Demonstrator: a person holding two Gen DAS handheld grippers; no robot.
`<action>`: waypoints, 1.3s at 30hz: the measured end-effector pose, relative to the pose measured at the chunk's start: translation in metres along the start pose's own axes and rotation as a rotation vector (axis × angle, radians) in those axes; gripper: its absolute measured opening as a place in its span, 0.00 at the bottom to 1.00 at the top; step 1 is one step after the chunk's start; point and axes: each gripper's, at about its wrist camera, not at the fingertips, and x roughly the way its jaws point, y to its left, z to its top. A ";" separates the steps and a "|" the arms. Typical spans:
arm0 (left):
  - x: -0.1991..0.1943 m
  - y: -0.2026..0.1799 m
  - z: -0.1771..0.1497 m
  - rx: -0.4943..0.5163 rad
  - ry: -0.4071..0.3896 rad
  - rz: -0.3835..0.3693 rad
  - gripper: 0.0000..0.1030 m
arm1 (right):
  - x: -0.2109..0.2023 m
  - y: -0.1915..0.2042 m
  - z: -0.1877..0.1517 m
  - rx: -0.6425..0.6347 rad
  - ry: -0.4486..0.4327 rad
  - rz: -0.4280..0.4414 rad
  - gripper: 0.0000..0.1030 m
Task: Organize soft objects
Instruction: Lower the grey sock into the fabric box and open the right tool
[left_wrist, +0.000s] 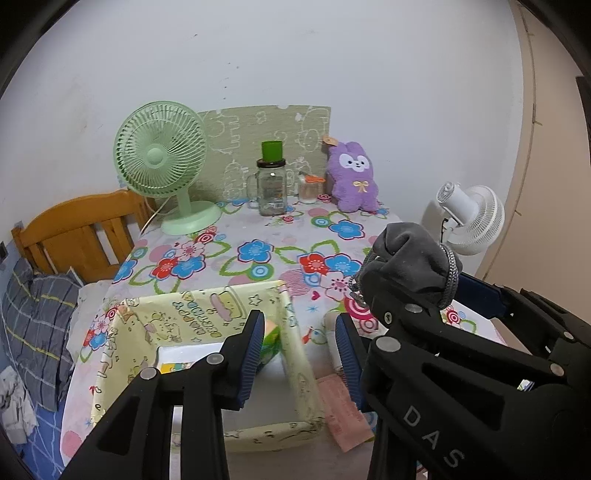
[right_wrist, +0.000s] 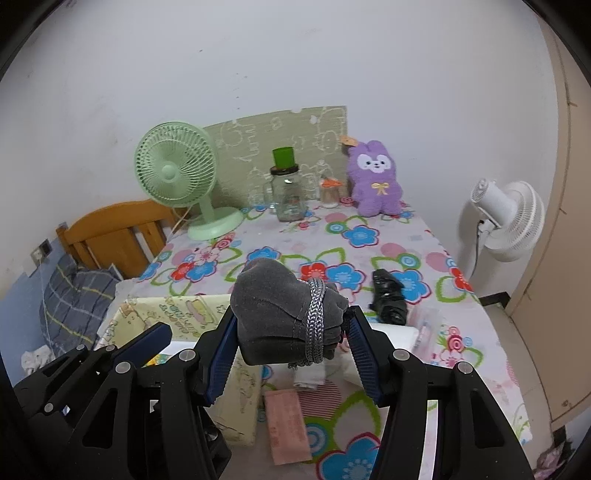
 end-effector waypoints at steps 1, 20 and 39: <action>0.000 0.003 -0.001 -0.006 0.000 0.003 0.40 | 0.002 0.003 0.001 -0.003 0.001 0.006 0.59; 0.015 0.070 -0.016 -0.090 0.047 0.081 0.40 | 0.044 0.065 -0.005 -0.089 0.070 0.127 0.59; 0.027 0.095 -0.034 -0.154 0.093 0.123 0.85 | 0.072 0.094 -0.020 -0.183 0.150 0.127 0.79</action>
